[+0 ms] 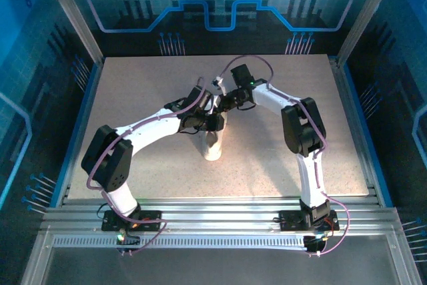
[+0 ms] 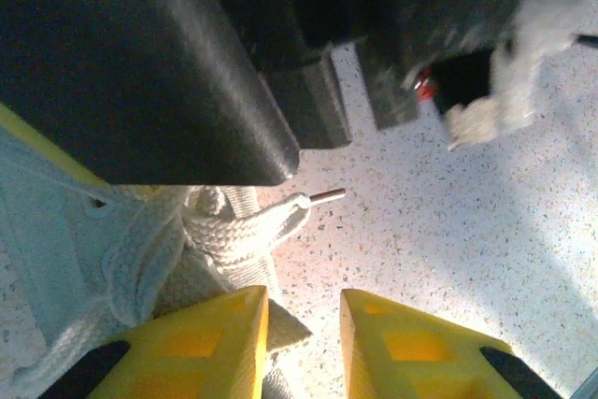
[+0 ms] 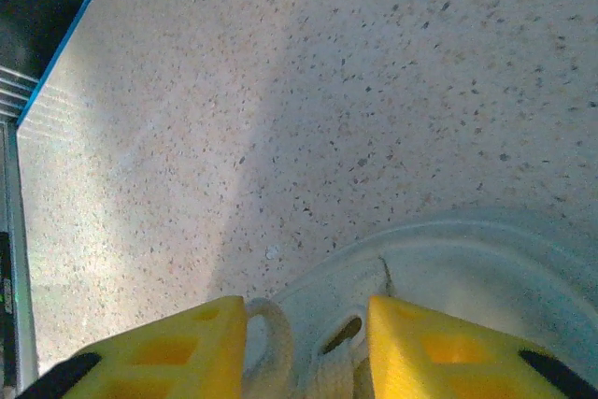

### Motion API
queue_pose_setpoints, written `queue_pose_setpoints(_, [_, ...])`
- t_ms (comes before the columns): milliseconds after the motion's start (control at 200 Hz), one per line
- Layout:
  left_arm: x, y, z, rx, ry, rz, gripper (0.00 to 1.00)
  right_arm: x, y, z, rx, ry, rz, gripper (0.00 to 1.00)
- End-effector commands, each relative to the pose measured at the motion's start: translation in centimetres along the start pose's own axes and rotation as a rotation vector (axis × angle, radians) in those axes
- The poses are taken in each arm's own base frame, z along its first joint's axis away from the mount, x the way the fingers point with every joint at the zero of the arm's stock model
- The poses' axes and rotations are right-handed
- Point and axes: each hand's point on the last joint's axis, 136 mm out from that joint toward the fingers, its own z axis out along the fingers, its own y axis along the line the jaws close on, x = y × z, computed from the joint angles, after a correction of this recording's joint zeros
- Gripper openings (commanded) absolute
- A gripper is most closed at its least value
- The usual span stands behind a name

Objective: Tie the shoes

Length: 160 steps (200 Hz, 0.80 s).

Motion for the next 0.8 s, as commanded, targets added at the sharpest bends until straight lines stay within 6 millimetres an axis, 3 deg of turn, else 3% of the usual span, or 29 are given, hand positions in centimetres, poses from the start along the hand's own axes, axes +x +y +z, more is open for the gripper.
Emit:
queue_pose_setpoints(0, [-0.8,-1.4,-1.5,0.039,-0.029,0.034,0.30,-3.7,1.3,-4.7,0.056,-0.108,0.038,0.40])
queue_pose_setpoints(230, [-2.0,-2.1,-3.1,0.071,-0.063,0.051,0.33,-2.9,0.2,-9.1,0.163,-0.169,0.188,0.44])
queue_pose_setpoints(435, [-3.0,-2.8,-4.4,0.123,-0.092,0.053,0.35,-1.1,1.8,-12.0,0.201,-0.199,0.258,0.45])
queue_pose_setpoints(655, [-3.8,-2.7,-5.7,0.164,-0.134,0.025,0.36,2.5,3.3,-11.6,0.213,-0.168,0.338,0.45])
queue_pose_setpoints(796, [-4.5,-0.7,-7.3,0.164,-0.169,-0.027,0.36,4.5,4.7,-10.2,0.275,-0.123,0.360,0.45])
